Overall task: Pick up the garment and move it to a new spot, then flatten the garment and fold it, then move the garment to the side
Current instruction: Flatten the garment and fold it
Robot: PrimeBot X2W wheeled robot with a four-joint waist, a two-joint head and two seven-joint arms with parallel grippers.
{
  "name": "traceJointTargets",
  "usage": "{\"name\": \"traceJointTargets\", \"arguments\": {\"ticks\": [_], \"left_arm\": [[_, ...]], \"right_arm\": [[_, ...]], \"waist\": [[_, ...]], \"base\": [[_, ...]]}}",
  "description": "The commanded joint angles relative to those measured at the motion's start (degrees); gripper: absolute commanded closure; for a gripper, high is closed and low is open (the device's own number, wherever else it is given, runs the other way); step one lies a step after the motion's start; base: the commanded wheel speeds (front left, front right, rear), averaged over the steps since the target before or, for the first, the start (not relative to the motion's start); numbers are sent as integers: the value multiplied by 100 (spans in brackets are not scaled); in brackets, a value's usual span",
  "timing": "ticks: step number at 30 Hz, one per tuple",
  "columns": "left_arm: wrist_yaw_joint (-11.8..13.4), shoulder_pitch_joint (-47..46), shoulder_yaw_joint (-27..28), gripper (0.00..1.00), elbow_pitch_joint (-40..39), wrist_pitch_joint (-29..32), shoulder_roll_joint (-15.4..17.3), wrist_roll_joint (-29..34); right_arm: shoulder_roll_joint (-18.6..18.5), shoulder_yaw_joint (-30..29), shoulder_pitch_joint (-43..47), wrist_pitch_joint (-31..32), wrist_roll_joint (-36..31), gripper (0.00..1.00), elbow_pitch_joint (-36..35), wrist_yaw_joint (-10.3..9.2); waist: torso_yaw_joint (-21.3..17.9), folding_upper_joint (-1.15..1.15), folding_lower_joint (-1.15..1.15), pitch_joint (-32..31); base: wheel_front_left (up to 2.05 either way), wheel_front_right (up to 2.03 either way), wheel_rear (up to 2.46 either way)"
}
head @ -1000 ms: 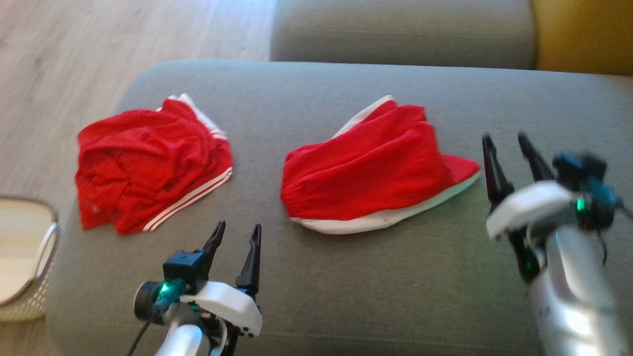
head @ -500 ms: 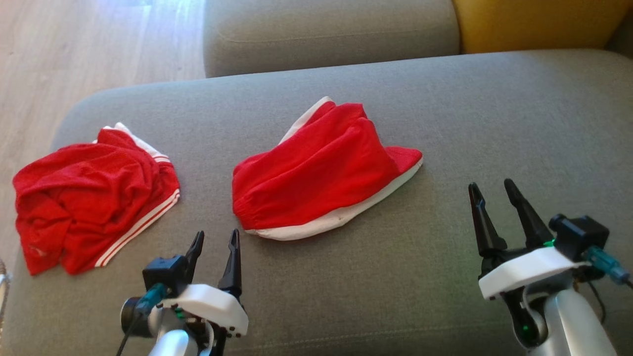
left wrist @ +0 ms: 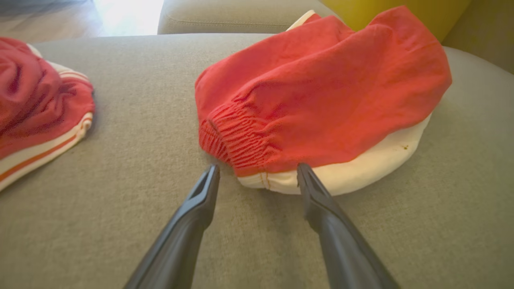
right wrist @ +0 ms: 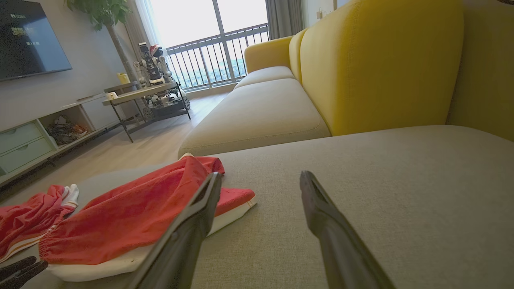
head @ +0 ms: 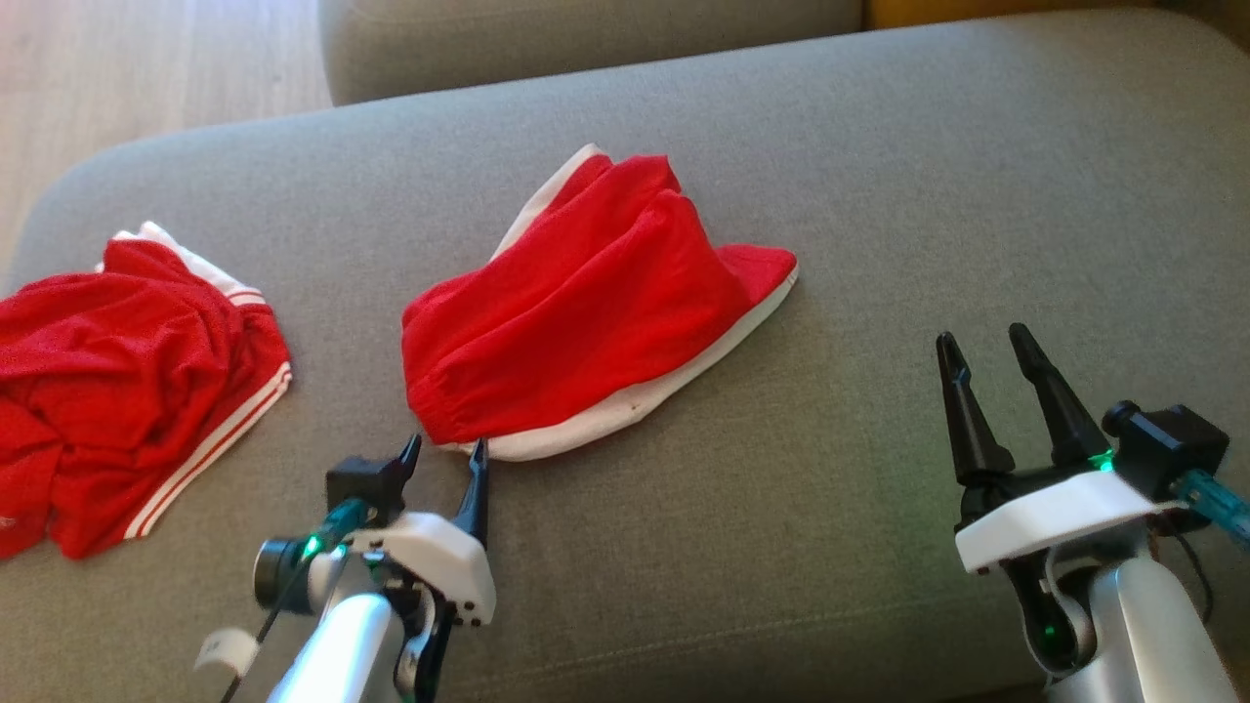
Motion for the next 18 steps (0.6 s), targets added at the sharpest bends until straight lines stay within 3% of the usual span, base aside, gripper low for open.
{"name": "traceJointTargets", "arguments": {"ticks": [1, 12, 18], "left_arm": [[28, -354, 91, 0, -11, -71, 24, 98], [140, -793, -44, 0, 824, -71, 17, 168], [-24, -713, -184, 0, 674, -71, 16, 268]], "right_arm": [[6, 110, -164, 10, -13, 0, -236, -2], [6, 109, -237, 14, -39, 0, -259, -2], [6, 93, -239, -3, -32, 0, -206, -2]], "waist": [[-54, 0, 0, 94], [-101, 0, 0, 213], [-37, 0, 0, 185]], "base": [[0, 0, 0], [0, 0, 0], [0, 0, 0]]}}
